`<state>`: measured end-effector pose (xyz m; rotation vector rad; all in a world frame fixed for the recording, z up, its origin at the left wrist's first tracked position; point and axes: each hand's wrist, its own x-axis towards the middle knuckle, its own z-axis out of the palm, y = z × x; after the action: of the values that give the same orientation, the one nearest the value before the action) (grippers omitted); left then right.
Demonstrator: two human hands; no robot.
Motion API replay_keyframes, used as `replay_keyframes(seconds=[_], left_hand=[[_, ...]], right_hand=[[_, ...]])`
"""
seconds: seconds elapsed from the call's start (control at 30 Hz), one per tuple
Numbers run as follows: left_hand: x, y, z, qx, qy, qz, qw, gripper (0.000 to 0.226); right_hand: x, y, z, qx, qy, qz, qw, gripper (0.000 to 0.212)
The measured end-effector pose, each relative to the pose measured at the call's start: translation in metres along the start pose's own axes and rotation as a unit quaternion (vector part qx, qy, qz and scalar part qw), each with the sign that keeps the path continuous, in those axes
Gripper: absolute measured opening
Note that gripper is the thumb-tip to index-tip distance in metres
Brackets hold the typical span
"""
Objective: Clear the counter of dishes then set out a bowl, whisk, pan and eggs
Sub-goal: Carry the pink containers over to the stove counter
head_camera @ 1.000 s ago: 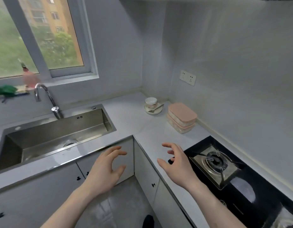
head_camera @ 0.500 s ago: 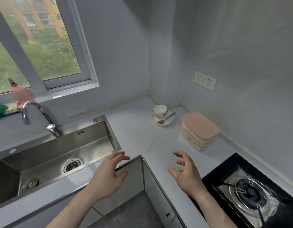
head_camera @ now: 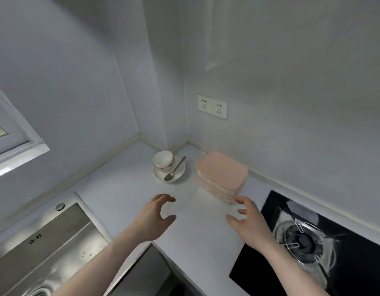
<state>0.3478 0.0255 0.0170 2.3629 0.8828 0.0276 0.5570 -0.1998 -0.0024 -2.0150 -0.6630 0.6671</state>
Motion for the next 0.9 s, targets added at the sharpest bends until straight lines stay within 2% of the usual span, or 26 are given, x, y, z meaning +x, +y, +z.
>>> replay_keyframes(seconds=[0.13, 0.33, 0.53, 0.7, 0.8, 0.9], left_hand=[[0.093, 0.015, 0.004, -0.041, -0.052, -0.005, 0.998, 0.060], [0.209, 0.031, 0.014, -0.100, -0.092, -0.036, 0.990, 0.086], [0.275, 0.033, 0.036, -0.183, -0.144, -0.135, 0.963, 0.095], [0.303, 0.023, 0.060, -0.255, -0.192, -0.169, 0.932, 0.074], [0.311, 0.020, 0.070, -0.282, -0.189, -0.175, 0.924, 0.082], [0.316, 0.020, 0.072, -0.286, -0.201, -0.169, 0.921, 0.078]], right_hand=[[0.010, 0.005, -0.006, 0.007, 0.054, 0.037, 0.998, 0.049], [0.036, 0.005, 0.003, 0.038, 0.110, 0.090, 0.989, 0.056], [0.051, 0.004, 0.018, 0.061, 0.164, 0.128, 0.976, 0.061], [0.041, 0.009, 0.028, 0.071, 0.197, 0.160, 0.965, 0.060], [0.029, 0.016, 0.031, 0.074, 0.221, 0.181, 0.955, 0.060], [0.024, 0.022, 0.033, 0.078, 0.237, 0.201, 0.947, 0.059]])
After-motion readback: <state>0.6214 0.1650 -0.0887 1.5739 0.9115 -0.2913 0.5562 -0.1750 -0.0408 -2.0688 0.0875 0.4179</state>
